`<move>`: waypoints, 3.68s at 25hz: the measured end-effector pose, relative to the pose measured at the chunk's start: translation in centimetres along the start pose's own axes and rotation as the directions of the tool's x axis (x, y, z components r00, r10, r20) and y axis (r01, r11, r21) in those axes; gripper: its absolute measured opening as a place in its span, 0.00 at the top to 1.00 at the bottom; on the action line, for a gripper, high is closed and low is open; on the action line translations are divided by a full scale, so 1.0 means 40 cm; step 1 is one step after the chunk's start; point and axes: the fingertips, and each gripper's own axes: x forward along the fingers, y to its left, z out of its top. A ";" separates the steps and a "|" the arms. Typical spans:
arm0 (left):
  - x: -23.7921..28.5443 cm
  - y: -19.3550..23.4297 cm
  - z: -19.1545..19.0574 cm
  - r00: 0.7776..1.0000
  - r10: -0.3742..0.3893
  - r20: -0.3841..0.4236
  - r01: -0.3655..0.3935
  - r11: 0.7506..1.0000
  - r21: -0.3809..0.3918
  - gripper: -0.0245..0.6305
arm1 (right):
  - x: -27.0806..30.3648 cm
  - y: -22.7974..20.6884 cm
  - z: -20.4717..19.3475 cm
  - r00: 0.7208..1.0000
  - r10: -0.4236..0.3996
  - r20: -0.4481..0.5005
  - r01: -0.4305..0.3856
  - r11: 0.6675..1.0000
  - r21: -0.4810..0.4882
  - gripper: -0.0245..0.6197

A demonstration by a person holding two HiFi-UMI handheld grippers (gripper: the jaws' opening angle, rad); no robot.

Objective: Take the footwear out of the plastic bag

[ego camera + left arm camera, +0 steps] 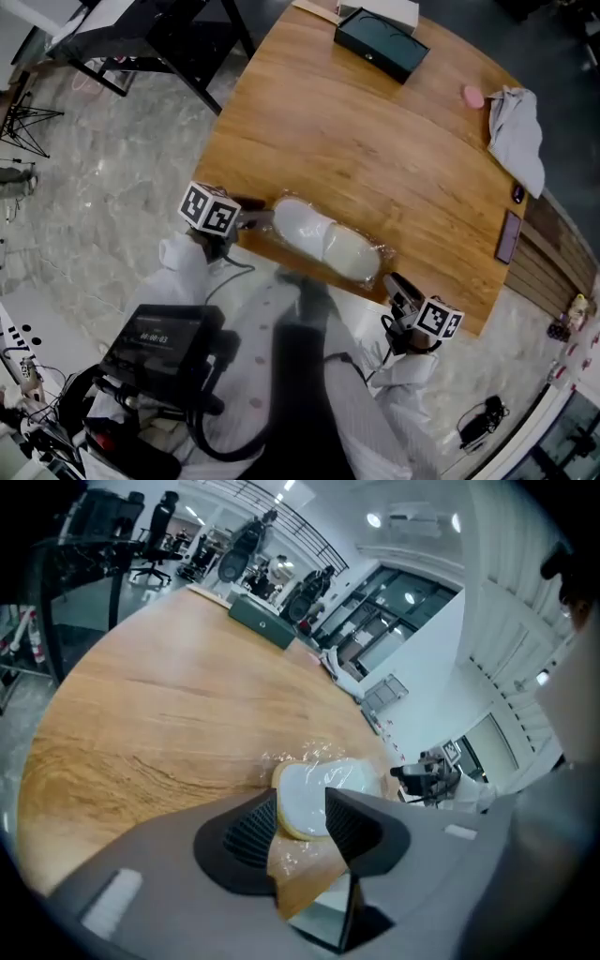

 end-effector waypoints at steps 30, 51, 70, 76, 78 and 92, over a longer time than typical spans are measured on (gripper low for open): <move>0.034 -0.109 -0.026 0.811 -0.576 -0.103 0.539 0.803 -0.254 0.74 | 0.075 -0.041 -0.069 0.972 0.080 -0.221 -0.078 0.997 0.015 0.94; -0.015 -0.237 0.005 0.780 -0.625 -0.041 0.621 0.780 -0.072 0.90 | -0.048 0.051 0.021 0.900 0.433 0.056 -0.435 0.900 0.035 0.94; -0.025 -0.272 0.046 0.826 -0.561 -0.049 0.563 0.823 0.072 0.92 | -0.112 0.112 0.136 0.822 0.548 0.155 -0.541 0.836 -0.090 0.94; -0.080 -0.242 0.088 0.848 -0.530 0.005 0.528 0.845 0.088 0.92 | -0.126 0.090 0.169 0.852 0.499 0.160 -0.485 0.866 -0.122 0.94; -0.103 -0.225 0.105 0.861 -0.508 0.026 0.504 0.859 0.097 0.92 | -0.135 0.084 0.187 0.857 0.486 0.169 -0.469 0.873 -0.130 0.94; -0.285 -0.184 0.139 0.899 -0.380 0.218 0.361 0.924 0.125 0.91 | -0.282 0.068 0.250 0.920 0.286 0.269 -0.232 0.949 -0.215 0.94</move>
